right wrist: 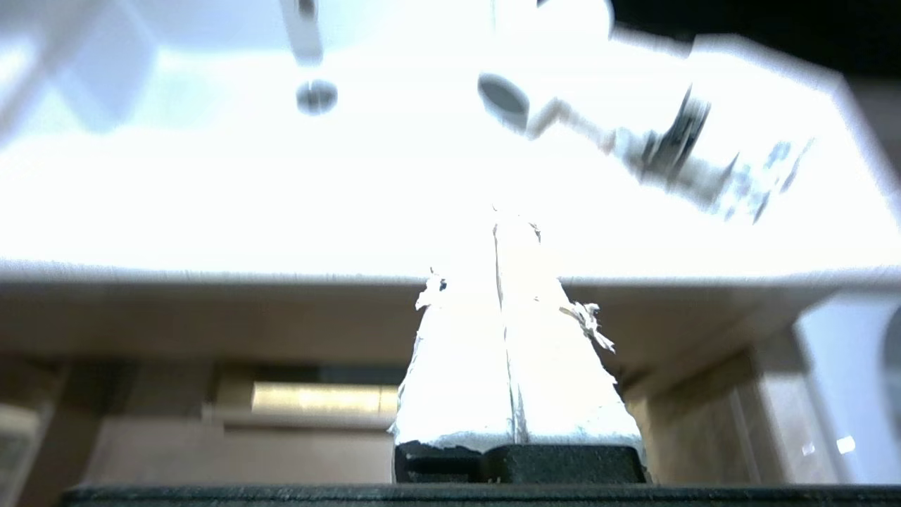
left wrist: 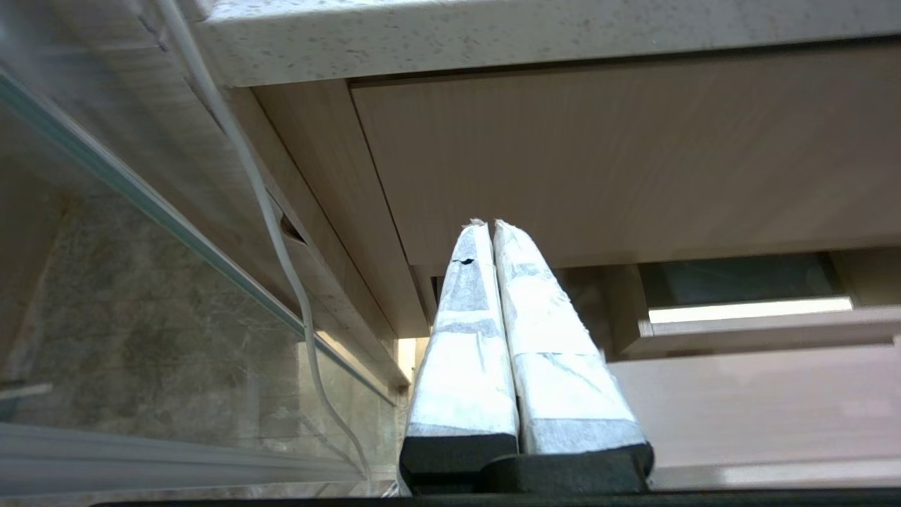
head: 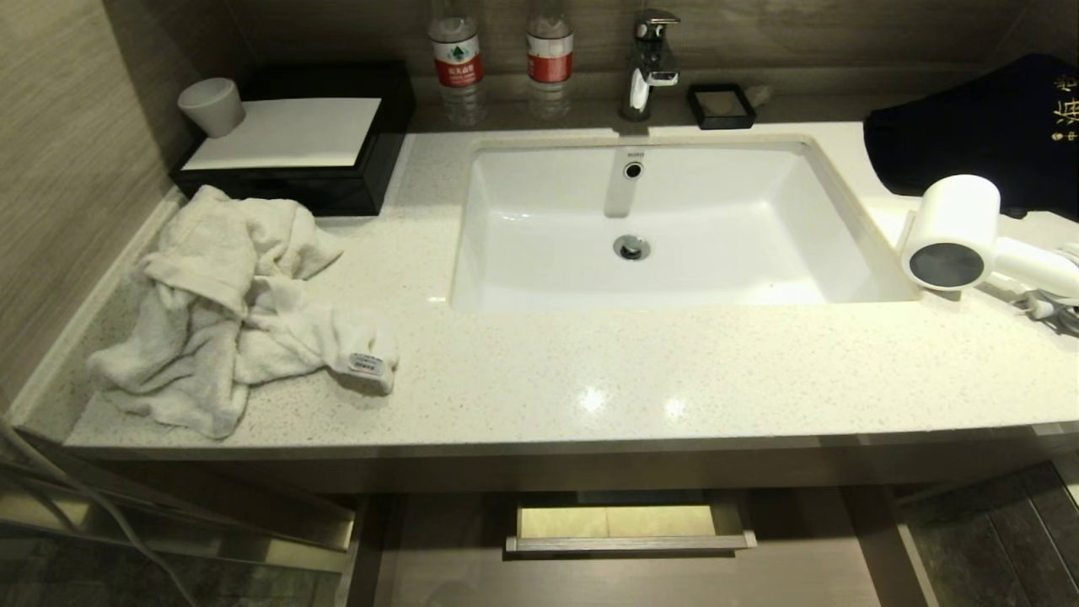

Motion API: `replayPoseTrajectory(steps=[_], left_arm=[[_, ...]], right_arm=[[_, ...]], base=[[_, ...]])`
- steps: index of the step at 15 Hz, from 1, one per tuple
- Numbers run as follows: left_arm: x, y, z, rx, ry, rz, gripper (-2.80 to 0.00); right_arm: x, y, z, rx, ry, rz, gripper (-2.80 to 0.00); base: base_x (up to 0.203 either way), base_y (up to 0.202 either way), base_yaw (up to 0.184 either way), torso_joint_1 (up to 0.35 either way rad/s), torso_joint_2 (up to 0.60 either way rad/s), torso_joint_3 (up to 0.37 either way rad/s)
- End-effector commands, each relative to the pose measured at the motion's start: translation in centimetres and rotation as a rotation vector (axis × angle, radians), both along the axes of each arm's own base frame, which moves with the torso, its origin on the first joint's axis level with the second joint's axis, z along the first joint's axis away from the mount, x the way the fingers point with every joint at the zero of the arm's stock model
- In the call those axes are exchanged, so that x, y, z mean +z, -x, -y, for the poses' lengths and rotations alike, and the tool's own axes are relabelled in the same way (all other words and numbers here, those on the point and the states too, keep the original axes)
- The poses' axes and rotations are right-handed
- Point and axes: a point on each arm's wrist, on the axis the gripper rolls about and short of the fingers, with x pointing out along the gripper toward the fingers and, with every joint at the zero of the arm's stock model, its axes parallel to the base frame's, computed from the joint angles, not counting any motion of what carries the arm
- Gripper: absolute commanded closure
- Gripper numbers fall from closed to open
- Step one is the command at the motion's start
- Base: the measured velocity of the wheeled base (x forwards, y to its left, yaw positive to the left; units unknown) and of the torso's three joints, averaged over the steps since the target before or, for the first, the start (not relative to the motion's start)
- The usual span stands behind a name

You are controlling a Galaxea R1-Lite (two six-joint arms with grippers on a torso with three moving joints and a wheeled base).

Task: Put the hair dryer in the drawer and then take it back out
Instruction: Pick up the hairdryer

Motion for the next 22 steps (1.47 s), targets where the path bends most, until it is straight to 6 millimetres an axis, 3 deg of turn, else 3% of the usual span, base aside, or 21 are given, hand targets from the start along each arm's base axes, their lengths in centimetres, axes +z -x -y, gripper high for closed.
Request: replayPoseTrajectory(steps=[1,2,4,7,9,10,11,13,15,18,22], left_arm=[[0.0,0.0,0.0,0.006,0.009,-0.002,0.00],[0.0,0.0,0.0,0.006,0.009,-0.002,0.00],[0.0,0.0,0.0,0.006,0.010,-0.002,0.00],[0.0,0.0,0.0,0.006,0.011,-0.002,0.00],[0.0,0.0,0.0,0.006,0.011,-0.002,0.00],[0.0,0.0,0.0,0.006,0.011,-0.002,0.00],[0.0,0.0,0.0,0.006,0.011,-0.002,0.00],[0.0,0.0,0.0,0.006,0.011,-0.002,0.00],[0.0,0.0,0.0,0.006,0.011,-0.002,0.00],[0.0,0.0,0.0,0.006,0.011,-0.002,0.00],[0.0,0.0,0.0,0.006,0.011,-0.002,0.00]], right_arm=[[7.7,-6.1,0.0,-0.039,0.014,-0.165,0.00],[9.9,-8.6,0.0,-0.067,0.035,-0.232,0.00],[11.0,-15.1,-0.1,-0.131,0.093,-0.394,0.00],[9.3,-25.5,-1.1,-0.356,0.235,-0.599,0.00],[7.6,-29.9,-1.9,-0.437,0.372,-0.698,0.00],[7.2,-30.8,-2.1,-0.446,0.472,-0.731,0.00],[7.1,-31.1,-2.2,-0.438,0.552,-0.754,-2.80],[6.8,-31.9,-2.3,-0.435,0.601,-0.756,-2.80],[7.0,-31.4,-1.6,-0.458,0.594,-0.761,-2.80],[8.1,-27.8,-0.2,-0.481,0.600,-0.792,-2.80],[9.5,-21.3,0.4,-0.456,0.609,-0.833,-2.80]], base=[[0.000,0.000,0.000,0.000,0.00,0.000],[0.000,0.000,0.000,0.000,0.00,0.000],[0.000,0.000,0.000,0.000,0.00,0.000],[0.000,0.000,0.000,0.000,0.00,0.000],[0.000,0.000,0.000,0.000,0.00,0.000],[0.000,0.000,0.000,0.000,0.00,0.000],[0.000,0.000,0.000,0.000,0.00,0.000],[0.000,0.000,0.000,0.000,0.00,0.000],[0.000,0.000,0.000,0.000,0.00,0.000],[0.000,0.000,0.000,0.000,0.00,0.000],[0.000,0.000,0.000,0.000,0.00,0.000]])
